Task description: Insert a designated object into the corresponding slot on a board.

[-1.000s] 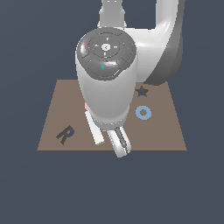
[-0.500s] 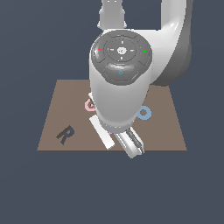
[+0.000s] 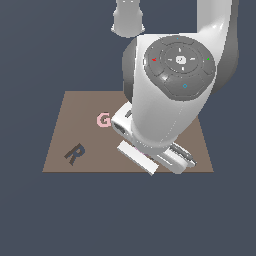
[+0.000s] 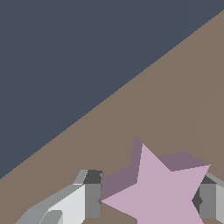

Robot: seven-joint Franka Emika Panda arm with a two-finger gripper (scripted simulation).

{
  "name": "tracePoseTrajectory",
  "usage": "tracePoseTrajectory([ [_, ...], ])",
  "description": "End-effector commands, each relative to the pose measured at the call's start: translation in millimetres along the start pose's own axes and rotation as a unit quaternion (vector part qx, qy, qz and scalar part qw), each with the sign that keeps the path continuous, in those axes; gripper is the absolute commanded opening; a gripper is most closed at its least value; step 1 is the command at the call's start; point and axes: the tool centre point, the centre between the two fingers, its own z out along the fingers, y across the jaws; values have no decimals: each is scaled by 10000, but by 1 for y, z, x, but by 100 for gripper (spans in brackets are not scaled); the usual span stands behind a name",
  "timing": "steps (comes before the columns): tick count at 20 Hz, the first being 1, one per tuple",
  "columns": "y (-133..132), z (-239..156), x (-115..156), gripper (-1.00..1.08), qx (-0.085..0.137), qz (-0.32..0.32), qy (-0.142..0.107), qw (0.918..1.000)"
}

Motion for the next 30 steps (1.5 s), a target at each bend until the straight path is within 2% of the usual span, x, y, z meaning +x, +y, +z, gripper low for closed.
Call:
tracePoseTrajectory([
  [1,-10,-1,-9,-100,2,-578,2,9983],
  [4,-20,-1,-21,-100,3,-1314,4,9913],
  [8,-31,-2,-41,-100,4,-2287,6,9735],
  [11,-37,-2,-57,-100,5,-3003,7,9539],
  [15,-40,-3,-79,-100,6,-3929,8,9196],
  [18,-40,-3,-95,-100,6,-4595,9,8882],
  [22,-36,-4,-117,-100,7,-5437,10,8393],
  [26,-28,-4,-138,-100,7,-6214,11,7835],
  [30,-16,-5,-155,-100,6,-6916,10,7223],
])
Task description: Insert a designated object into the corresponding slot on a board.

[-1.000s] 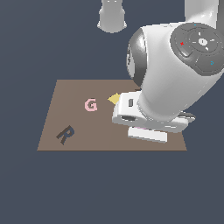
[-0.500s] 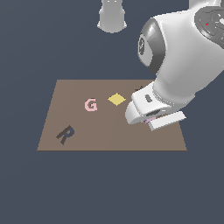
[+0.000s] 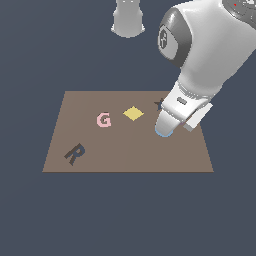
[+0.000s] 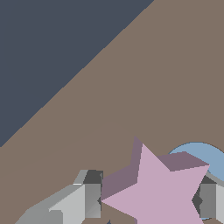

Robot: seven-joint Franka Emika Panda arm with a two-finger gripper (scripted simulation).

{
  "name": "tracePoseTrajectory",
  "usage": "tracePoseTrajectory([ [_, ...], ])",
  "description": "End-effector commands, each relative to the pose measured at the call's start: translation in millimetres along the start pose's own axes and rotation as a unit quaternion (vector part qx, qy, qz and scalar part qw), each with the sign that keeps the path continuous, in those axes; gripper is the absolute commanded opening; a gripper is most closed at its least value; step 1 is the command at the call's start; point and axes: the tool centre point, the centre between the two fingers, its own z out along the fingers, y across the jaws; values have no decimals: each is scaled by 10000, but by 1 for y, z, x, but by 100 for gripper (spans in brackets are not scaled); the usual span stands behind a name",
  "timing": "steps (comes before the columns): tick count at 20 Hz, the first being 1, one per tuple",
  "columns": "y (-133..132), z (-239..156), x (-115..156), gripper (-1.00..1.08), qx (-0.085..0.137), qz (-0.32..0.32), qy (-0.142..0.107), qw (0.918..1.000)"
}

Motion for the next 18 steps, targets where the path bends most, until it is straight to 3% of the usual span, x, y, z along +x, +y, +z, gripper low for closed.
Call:
tracePoseTrajectory([
  [1,-9,0,-9,-100,-2,-589,1,9983],
  [9,-28,-1,-39,-100,0,-2083,-1,9781],
  [18,-34,-1,-62,-100,2,-3083,-3,9513],
])
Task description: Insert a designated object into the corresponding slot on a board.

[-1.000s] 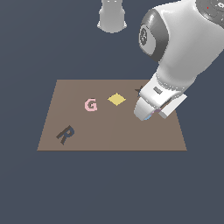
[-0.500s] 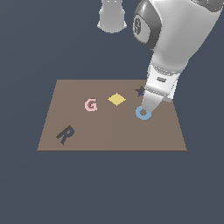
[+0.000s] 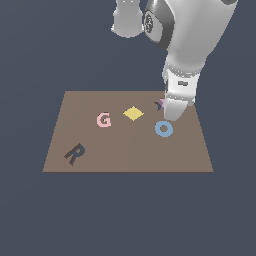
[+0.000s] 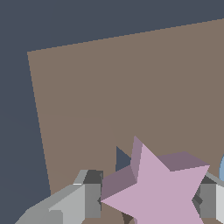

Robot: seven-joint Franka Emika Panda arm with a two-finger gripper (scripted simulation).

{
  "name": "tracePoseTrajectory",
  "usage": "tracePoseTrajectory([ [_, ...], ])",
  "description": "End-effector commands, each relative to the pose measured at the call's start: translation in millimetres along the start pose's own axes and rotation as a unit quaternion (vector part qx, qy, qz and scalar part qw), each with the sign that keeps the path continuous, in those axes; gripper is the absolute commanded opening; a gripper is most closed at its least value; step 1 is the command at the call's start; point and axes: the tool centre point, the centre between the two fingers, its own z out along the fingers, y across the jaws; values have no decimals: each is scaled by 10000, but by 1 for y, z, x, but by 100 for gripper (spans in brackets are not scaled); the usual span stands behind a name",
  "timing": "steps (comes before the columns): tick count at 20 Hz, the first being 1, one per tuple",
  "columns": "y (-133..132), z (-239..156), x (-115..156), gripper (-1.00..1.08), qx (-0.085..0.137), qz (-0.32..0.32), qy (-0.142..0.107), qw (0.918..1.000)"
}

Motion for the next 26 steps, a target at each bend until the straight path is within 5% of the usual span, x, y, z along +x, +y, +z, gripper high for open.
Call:
tracePoseTrajectory([
  [1,-3,0,-4,-100,-2,-229,0,9997],
  [20,-8,10,-11,-100,-8,-611,-5,9981],
  [21,-8,10,-11,100,-8,-611,-5,9981],
  [26,-8,10,-11,100,-8,-611,-5,9981],
])
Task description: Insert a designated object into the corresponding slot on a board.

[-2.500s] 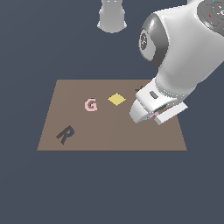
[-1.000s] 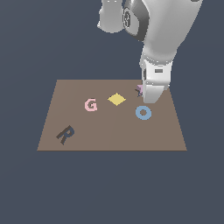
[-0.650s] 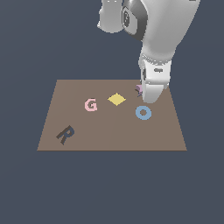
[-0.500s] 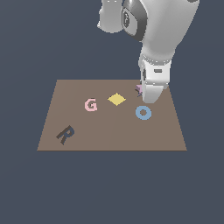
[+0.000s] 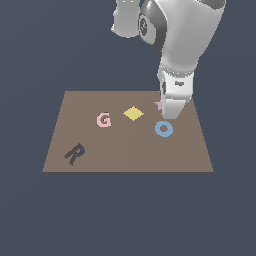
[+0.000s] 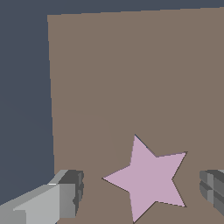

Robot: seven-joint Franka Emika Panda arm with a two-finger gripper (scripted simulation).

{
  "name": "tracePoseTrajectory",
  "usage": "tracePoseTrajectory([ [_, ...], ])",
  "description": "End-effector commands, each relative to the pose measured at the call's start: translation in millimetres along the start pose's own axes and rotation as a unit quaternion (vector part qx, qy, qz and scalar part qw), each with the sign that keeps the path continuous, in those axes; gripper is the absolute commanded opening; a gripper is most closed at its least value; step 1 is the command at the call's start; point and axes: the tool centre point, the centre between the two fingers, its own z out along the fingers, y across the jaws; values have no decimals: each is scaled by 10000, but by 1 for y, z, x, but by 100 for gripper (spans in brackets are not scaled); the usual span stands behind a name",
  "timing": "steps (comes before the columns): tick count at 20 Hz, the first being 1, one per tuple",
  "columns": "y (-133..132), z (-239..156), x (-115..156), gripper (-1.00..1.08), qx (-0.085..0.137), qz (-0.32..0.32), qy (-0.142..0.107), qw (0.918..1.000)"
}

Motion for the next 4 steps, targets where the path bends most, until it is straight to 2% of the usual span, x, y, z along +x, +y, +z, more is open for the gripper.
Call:
tracePoseTrajectory([
  [1,0,0,0,100,-2,0,0,10000],
  [4,0,0,0,100,-2,0,0,10000],
])
